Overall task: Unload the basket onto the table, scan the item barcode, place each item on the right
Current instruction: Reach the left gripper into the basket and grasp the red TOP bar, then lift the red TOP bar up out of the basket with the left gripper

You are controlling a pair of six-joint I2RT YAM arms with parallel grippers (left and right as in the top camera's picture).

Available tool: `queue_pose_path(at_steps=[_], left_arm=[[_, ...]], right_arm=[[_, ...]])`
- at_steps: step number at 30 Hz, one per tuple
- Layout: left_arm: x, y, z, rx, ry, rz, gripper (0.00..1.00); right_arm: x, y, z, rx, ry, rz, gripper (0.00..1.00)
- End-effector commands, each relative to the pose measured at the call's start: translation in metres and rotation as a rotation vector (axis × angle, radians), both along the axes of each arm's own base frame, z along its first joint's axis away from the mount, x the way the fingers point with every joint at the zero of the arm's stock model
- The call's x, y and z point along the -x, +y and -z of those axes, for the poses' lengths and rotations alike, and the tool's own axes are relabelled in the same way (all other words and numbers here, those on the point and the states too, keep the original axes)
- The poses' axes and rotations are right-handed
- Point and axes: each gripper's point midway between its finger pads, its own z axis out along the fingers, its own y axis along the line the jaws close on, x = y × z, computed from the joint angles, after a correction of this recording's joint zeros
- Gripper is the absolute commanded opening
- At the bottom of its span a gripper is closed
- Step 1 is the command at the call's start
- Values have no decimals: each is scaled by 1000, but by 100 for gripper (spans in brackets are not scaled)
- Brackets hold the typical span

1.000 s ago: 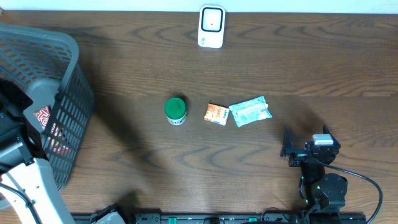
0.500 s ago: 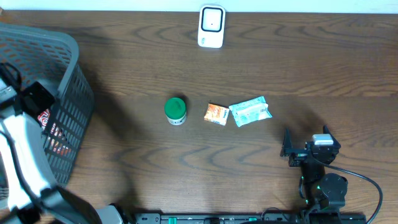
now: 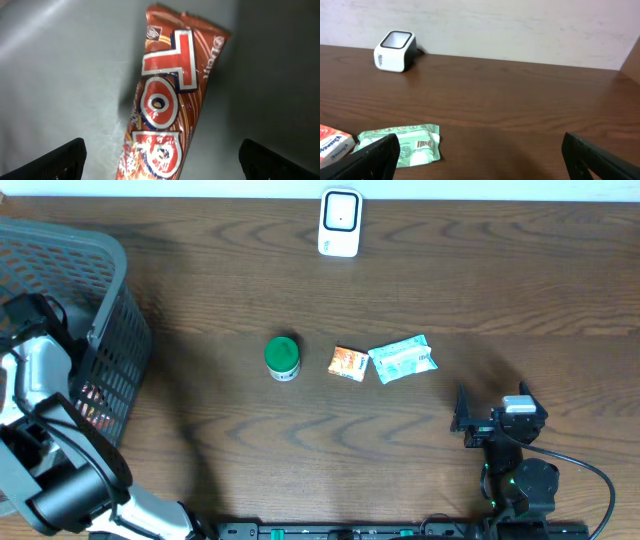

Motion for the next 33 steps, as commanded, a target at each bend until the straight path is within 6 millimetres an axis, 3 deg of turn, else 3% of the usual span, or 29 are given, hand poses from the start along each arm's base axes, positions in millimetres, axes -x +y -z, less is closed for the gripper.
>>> queue_pose_path(at_steps=[1,7,8,12,13,17,20,22,24,26,29,32,33], left_arm=[[2,1,15,25,30,-28,98],[13,-7,45,83,118,-27,100],[15,-8,48,91,130,-27,91],[21,-12,52,111,159,-27,43],[22,-13,52,114,165,-27,40],[26,-15,50,123,180,-26,39],[23,-13,37,111,162,-26,38],[13,-7,14,85,123,-26,36],[1,2,-21,46,63,-25,28],[-11,10,-64,-5,-13,-22,19],[-23,18,-144,-105,-166,-22,19],[-24,18,-212,-201,-319,-21,19],[-21,16,-231,-231,-363,-21,15]], right_arm=[[0,-3,1,1,4,12,99],[0,-3,1,1,4,12,99],[0,-3,1,1,4,12,99],[0,-3,1,1,4,12,99],[0,-3,1,1,4,12,99],[0,-3,1,1,4,12,99],[0,-3,1,1,4,12,99],[0,-3,1,1,4,12,99],[0,-3,1,1,4,12,99],[0,-3,1,1,4,12,99],[0,-3,1,1,4,12,99],[0,-3,1,1,4,12,99],[0,-3,1,1,4,12,99]])
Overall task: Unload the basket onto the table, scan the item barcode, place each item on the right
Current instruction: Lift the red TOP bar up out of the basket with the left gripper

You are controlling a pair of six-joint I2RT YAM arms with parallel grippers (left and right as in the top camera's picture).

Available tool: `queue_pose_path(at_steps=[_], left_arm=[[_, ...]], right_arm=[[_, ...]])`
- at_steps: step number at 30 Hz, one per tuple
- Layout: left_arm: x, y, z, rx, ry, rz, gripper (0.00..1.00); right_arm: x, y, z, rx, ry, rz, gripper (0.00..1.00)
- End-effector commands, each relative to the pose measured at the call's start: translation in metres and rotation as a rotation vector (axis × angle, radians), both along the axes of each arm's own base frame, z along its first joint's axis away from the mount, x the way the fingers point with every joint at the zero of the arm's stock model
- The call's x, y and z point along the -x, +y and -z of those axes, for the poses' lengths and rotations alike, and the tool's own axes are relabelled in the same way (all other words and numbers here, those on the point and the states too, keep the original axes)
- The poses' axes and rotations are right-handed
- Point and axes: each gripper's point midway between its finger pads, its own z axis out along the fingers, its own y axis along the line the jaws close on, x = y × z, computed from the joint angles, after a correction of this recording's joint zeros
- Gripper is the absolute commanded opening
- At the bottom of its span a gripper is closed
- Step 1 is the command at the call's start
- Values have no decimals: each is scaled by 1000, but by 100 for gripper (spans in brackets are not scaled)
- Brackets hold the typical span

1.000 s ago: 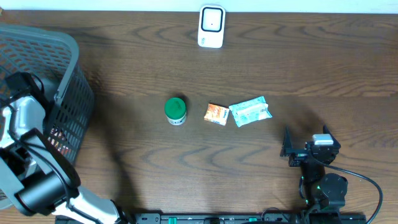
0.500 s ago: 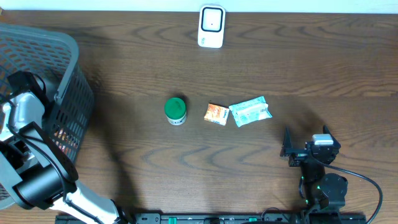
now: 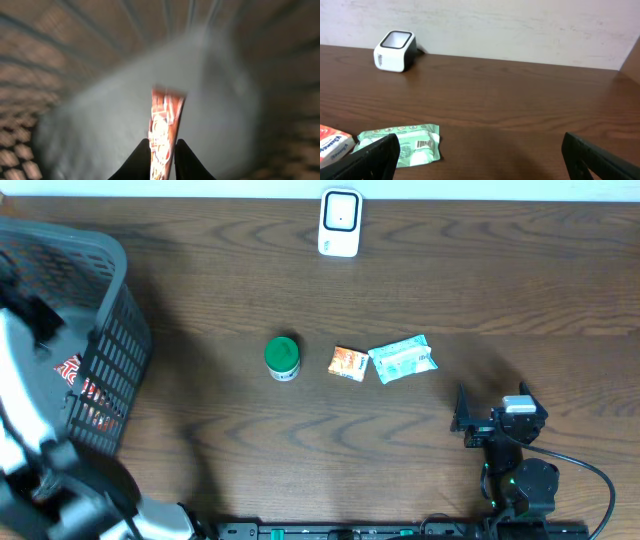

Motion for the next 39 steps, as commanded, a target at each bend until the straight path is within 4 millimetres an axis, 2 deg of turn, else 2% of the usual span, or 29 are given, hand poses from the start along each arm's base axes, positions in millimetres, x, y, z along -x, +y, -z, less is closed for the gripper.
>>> queue_pose_path(at_steps=[1,3,4,5,6,7,9,15,17,18,21,25,30,37,39], left_arm=[[12,-5,-84,-126,-177,-7,13],[20,-8,-108,-169,-231,-12,14],[24,-8,-113,-180,-240,-18,31],[27,-8,-113,-180,-238,-22,53],[29,-7,-109,-171,-225,-27,65],[30,-7,-100,-154,-200,-30,75],[33,-5,-73,-107,-128,-35,85],[38,0,35,69,129,-48,87],[37,-1,65,122,198,-35,91],[37,-2,77,144,226,-29,96],[34,-6,110,217,285,-8,97],[34,-8,135,265,330,-4,97],[36,-9,156,297,371,-6,100],[45,-18,192,340,429,22,100],[48,-20,199,341,433,24,97]], right_arm=[[0,-3,1,2,4,13,99],[0,-3,1,2,4,13,99],[0,-3,1,2,4,13,99],[0,-3,1,2,4,13,99],[0,-3,1,2,4,13,99],[0,-3,1,2,4,13,99],[0,-3,1,2,4,13,99],[0,-3,1,2,4,13,99],[0,-3,1,2,4,13,99],[0,-3,1,2,4,13,99],[0,-3,1,2,4,13,99],[0,-3,1,2,4,13,99],[0,-3,1,2,4,13,99],[0,-3,1,2,4,13,99],[0,-3,1,2,4,13,99]])
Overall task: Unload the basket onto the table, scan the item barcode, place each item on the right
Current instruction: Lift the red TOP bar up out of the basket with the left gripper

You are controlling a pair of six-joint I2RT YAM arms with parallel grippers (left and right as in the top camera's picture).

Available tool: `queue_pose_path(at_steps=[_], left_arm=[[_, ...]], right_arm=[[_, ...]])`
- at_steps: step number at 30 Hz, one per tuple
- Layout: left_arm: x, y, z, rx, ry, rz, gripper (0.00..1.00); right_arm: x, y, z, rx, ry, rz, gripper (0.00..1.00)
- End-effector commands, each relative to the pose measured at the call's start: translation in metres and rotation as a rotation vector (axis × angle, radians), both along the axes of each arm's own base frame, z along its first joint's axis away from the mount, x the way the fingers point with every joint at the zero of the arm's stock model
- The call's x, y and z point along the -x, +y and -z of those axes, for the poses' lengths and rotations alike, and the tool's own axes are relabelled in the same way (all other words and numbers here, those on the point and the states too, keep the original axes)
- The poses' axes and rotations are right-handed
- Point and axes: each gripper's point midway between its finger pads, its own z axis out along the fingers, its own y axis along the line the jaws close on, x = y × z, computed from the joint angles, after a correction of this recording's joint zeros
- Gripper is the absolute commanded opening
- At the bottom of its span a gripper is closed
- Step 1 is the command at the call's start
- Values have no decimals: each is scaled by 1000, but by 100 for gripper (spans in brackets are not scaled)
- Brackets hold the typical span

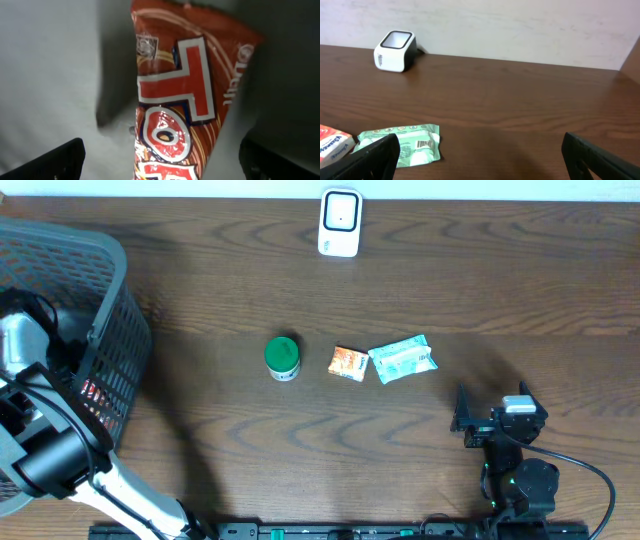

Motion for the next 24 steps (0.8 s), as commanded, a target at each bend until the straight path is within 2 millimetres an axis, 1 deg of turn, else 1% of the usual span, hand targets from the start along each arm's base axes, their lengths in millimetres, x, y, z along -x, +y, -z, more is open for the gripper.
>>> queue_pose_path(at_steps=[1,5,7,8,9,11,13,14,16,20,21,23,24], left_arm=[[13,-7,21,31,38,19,91],[21,-14,36,40,49,18,50],[25,-17,41,45,57,19,25],[27,-18,43,47,60,19,19],[27,-18,43,47,61,18,9],[25,-17,41,42,55,19,8],[23,-11,33,18,51,20,7],[22,-7,26,-1,52,20,8],[17,4,6,-51,47,31,7],[6,30,-57,-195,-2,20,8],[2,35,-79,-234,-38,15,8],[-6,40,-118,-294,-123,5,8],[-10,42,-141,-330,-177,-4,7]], right_arm=[[0,-3,1,1,4,12,99],[0,-3,1,1,4,12,99],[0,-3,1,1,4,12,99],[0,-3,1,1,4,12,99],[0,-3,1,1,4,12,99],[0,-3,1,1,4,12,99],[0,-3,1,1,4,12,99],[0,-3,1,1,4,12,99],[0,-3,1,1,4,12,99],[0,-3,1,1,4,12,99],[0,-3,1,1,4,12,99],[0,-3,1,1,4,12,99],[0,-3,1,1,4,12,99]])
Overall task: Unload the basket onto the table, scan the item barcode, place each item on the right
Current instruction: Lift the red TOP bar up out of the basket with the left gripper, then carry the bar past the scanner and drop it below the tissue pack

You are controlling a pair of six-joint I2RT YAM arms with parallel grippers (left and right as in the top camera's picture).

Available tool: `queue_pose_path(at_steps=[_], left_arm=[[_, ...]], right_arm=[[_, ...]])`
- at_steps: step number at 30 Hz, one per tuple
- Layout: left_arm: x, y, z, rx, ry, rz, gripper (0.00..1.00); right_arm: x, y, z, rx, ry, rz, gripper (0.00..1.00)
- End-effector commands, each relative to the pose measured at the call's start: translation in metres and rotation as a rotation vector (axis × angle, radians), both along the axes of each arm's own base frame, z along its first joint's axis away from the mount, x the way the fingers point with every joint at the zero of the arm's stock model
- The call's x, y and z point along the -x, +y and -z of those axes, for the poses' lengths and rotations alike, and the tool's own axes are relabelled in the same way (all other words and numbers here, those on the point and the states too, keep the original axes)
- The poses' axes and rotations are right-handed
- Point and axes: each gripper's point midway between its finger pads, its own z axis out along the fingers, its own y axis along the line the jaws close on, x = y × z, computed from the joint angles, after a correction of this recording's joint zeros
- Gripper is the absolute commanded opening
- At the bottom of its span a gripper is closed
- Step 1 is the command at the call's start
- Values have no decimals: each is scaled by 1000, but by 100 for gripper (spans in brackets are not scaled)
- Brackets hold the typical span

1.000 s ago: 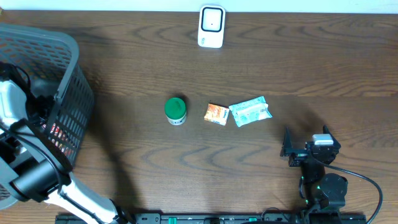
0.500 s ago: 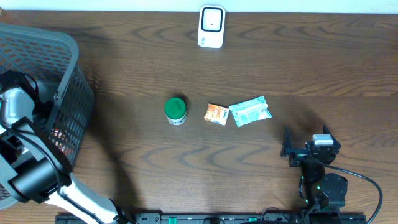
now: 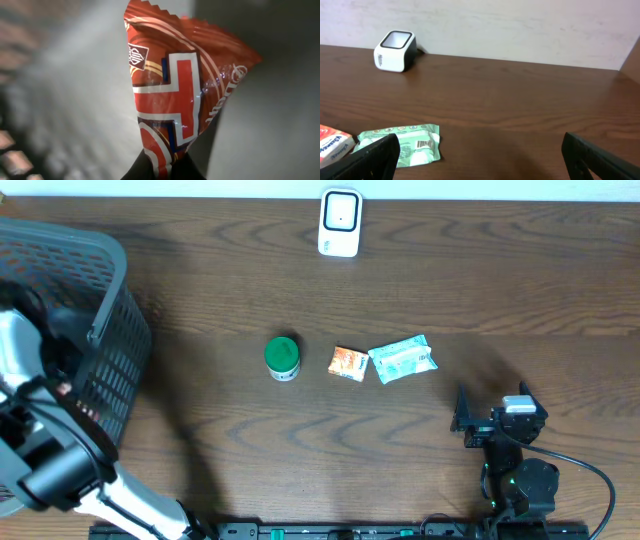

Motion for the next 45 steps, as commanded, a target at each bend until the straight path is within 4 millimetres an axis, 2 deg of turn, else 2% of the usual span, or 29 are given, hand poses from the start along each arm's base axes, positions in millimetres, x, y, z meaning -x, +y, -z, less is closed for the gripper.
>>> queue_pose_path(at_steps=[1,5,7,8,9,10,12,15,19,22,24,32,36,39,43,45], left_arm=[[-13,20,-106,-200,-208,-14,8],[-27,1,-185,-229,-520,-26,8],[-29,-15,-218,-214,-662,-34,7],[-28,-18,-225,-211,-690,-39,7],[-27,-26,-238,-200,-747,-44,7],[-29,-43,-261,-169,-844,-11,7],[-33,-62,-280,-129,-928,50,7],[-41,-104,-306,-31,-1044,185,8],[-56,-180,-318,190,-1115,401,8],[-66,-232,-309,329,-1084,527,7],[-73,-265,-296,393,-1042,611,8],[-95,-391,-213,630,-777,934,8],[-87,-453,-187,845,-708,1148,7],[-81,-482,-168,970,-666,1259,8],[-79,-504,-134,1085,-607,1340,7],[-74,-515,-127,1192,-618,1390,7]], right_arm=[[0,-3,1,1,4,12,99],[0,-3,1,1,4,12,99],[0,-3,1,1,4,12,99],[0,-3,1,1,4,12,99],[0,-3,1,1,4,12,99],[0,-3,1,1,4,12,99],[0,-3,1,1,4,12,99],[0,-3,1,1,4,12,99],[0,-3,1,1,4,12,99],[0,-3,1,1,4,12,99],[0,-3,1,1,4,12,99],[0,-3,1,1,4,12,99],[0,-3,1,1,4,12,99],[0,-3,1,1,4,12,99],[0,-3,1,1,4,12,99],[0,-3,1,1,4,12,99]])
